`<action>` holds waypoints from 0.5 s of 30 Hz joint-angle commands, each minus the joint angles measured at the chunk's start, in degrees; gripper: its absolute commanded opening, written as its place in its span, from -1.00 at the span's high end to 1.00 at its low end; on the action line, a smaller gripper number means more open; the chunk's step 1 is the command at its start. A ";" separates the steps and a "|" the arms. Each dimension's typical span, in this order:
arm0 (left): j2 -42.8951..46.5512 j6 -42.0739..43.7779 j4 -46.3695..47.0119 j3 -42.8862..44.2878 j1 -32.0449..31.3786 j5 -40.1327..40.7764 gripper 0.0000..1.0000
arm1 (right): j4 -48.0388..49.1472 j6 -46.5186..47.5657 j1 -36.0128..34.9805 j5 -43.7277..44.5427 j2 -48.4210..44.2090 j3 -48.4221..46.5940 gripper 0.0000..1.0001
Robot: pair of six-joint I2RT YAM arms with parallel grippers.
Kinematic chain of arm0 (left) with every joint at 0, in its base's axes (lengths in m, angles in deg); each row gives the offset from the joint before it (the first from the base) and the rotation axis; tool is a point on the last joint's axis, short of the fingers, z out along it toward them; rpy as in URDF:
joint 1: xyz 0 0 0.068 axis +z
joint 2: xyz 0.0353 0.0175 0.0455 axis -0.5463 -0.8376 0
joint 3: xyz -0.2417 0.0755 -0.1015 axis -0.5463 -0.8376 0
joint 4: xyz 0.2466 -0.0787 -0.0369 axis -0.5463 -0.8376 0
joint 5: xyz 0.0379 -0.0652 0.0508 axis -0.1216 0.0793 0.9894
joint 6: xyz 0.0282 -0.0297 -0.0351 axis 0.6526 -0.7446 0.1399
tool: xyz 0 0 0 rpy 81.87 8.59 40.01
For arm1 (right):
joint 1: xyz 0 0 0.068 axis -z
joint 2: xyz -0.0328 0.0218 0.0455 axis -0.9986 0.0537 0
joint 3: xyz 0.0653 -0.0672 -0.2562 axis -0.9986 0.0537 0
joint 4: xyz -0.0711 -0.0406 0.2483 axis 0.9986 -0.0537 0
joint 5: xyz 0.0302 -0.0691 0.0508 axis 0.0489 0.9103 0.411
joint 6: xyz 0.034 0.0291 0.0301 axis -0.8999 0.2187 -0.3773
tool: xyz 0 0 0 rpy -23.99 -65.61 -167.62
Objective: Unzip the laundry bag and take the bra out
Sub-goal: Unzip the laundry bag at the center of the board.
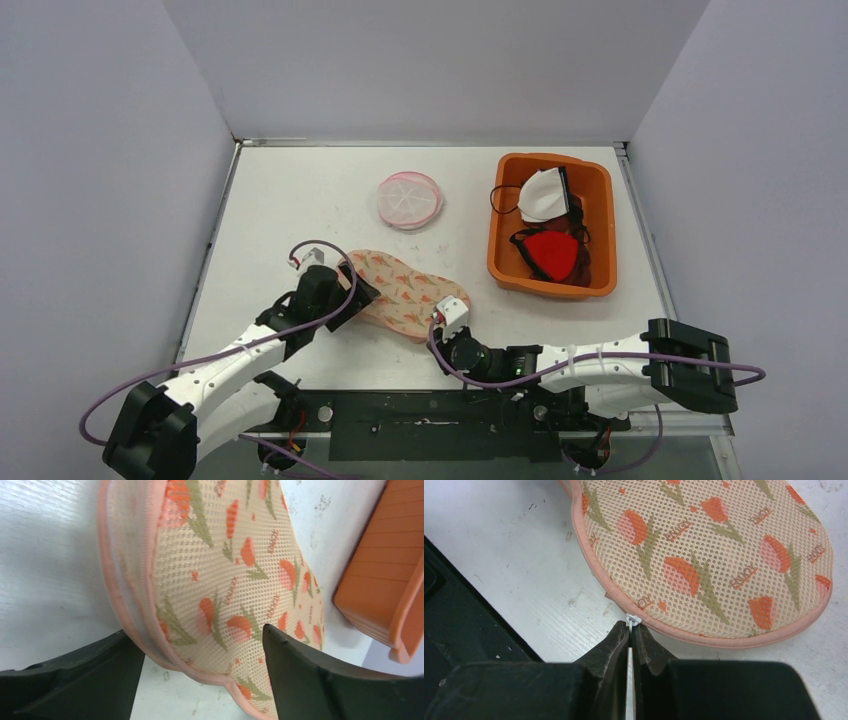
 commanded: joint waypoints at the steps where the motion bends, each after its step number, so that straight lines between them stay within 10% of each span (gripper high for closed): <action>1: 3.50 2.49 -2.52 3.30 0.25 -3.97 -0.76 | 3.90 -0.18 -0.71 0.06 1.22 -0.94 0.90; 15: 23.20 -10.06 -12.99 -1.65 -15.33 -2.98 -0.94 | 10.37 5.09 -1.04 -5.90 12.87 -10.31 0.89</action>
